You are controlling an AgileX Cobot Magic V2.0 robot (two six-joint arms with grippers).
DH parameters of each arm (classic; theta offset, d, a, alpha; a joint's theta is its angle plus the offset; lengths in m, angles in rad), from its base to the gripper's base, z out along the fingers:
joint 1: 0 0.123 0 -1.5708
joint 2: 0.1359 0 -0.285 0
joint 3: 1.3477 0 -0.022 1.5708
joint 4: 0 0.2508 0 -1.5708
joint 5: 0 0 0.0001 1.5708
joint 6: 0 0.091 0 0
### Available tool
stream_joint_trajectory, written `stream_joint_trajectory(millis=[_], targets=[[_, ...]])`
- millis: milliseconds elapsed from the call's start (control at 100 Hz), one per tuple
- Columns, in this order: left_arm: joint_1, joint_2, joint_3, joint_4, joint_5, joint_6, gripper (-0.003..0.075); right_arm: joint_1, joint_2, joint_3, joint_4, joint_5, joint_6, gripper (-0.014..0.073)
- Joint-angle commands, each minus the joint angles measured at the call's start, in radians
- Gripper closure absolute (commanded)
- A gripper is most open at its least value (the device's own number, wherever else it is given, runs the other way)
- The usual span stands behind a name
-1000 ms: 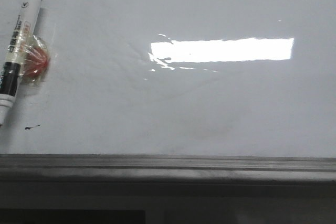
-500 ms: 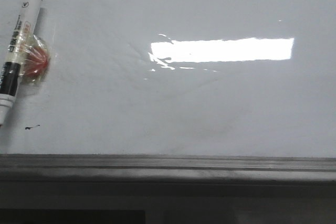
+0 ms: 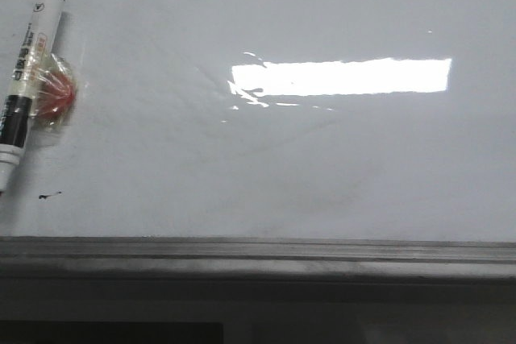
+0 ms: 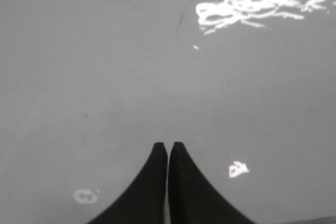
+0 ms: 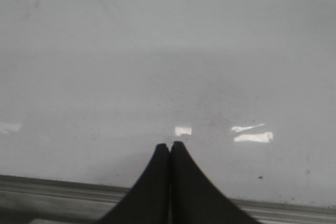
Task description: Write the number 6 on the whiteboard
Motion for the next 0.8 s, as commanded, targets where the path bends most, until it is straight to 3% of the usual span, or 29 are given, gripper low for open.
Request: stream_joint_trajectory(millis=[0,390,660,790], targets=[[0.001,-0.029,0.043,-0.004,-0.123,0.000,0.0739,-0.005,-0.019,0.030,-0.012,-0.031,-0.007,0.0659],[0.001,-0.029,0.043,-0.004,-0.127,0.000,0.0739,-0.005,-0.019,0.030,-0.012,-0.031,-0.007,0.0659],[0.001,-0.029,0.043,-0.009,-0.137,-0.002,0.0739,-0.005,-0.019,0.030,-0.011,-0.132,-0.007,0.0659],[0.001,-0.029,0.043,-0.014,-0.137,-0.003,0.0739,-0.005,-0.019,0.030,0.060,-0.191,-0.004,0.0659]])
